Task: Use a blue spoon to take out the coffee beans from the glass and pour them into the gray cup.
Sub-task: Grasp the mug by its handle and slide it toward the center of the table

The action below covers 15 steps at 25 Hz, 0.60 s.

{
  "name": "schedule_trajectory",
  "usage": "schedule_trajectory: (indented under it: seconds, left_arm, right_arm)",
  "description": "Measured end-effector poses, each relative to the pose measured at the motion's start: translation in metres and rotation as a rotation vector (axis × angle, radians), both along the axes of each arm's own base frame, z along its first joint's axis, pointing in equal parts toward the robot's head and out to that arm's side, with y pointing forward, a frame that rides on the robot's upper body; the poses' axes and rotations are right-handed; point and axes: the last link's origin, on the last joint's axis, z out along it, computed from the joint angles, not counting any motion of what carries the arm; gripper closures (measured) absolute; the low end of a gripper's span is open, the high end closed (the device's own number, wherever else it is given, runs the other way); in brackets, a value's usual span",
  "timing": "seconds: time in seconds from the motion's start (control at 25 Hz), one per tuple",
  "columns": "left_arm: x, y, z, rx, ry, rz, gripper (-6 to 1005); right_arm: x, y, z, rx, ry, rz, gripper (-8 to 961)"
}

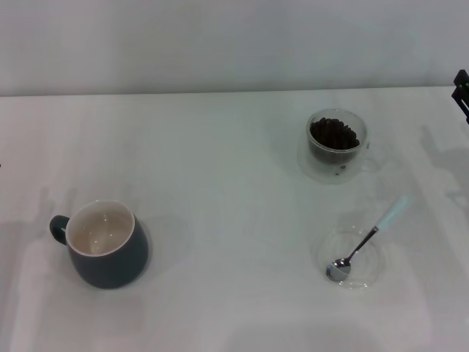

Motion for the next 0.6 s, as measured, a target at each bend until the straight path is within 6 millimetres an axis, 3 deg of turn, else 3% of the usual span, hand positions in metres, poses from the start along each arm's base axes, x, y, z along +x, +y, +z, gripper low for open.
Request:
schedule_trajectory:
  seconds: [0.4,0.6]
  left_arm:
    - [0.000,0.000,-0.001,-0.006,0.003,-0.004,130]
    - [-0.006,-0.014,-0.001,-0.001,-0.004,0.015,132]
  right_arm:
    - [0.001,0.000,0.001,0.004,0.001,-0.004,136]
    - [-0.001,0.002,0.003,0.011,0.001,0.003,137]
